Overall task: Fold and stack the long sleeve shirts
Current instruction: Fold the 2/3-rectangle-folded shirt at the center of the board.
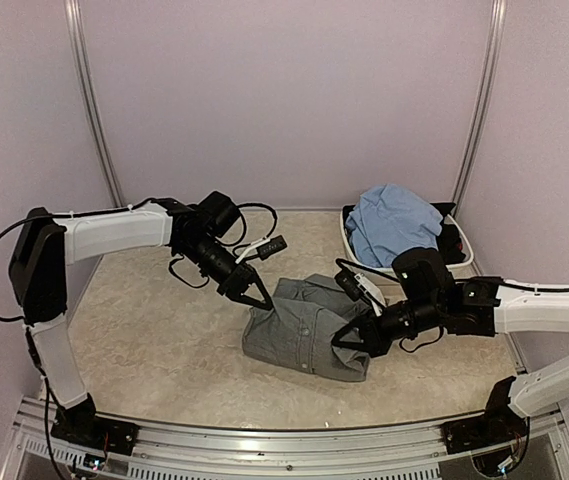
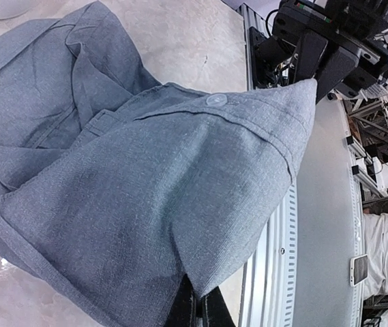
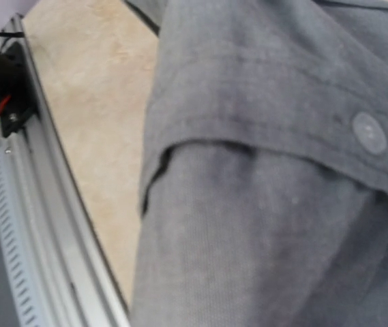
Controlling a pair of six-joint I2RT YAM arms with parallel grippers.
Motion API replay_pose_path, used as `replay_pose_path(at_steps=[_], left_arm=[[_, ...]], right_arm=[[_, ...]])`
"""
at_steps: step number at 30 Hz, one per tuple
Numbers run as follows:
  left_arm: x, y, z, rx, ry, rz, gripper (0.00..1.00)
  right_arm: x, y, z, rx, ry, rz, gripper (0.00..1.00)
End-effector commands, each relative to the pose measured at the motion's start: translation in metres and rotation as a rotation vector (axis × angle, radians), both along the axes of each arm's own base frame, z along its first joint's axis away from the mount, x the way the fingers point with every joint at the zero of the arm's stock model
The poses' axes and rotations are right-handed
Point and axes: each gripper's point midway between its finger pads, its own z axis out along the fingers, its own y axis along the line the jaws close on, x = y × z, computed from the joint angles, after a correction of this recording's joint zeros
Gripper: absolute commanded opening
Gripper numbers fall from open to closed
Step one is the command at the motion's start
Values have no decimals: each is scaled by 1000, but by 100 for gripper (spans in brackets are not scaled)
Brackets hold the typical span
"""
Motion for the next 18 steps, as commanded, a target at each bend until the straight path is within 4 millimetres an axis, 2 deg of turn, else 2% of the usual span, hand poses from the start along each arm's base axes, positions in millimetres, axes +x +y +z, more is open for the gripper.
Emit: replay_pose_path(at_steps=[1,5,11,18], left_arm=[[16,26,-21,108,-50,95,0],[17,22,-15,94,-60,85,0],[42,7,-1,63,-73,92,0],[77,-9,-21,76,-22,104,0]], right_arm=[[-25,-8,-2,24,81,23,0],[-24,-12,-2,33,76,-8,0],[2,-25,-11,-8,87,-136,0],[37,-43,-27,-46,128,-263,1]])
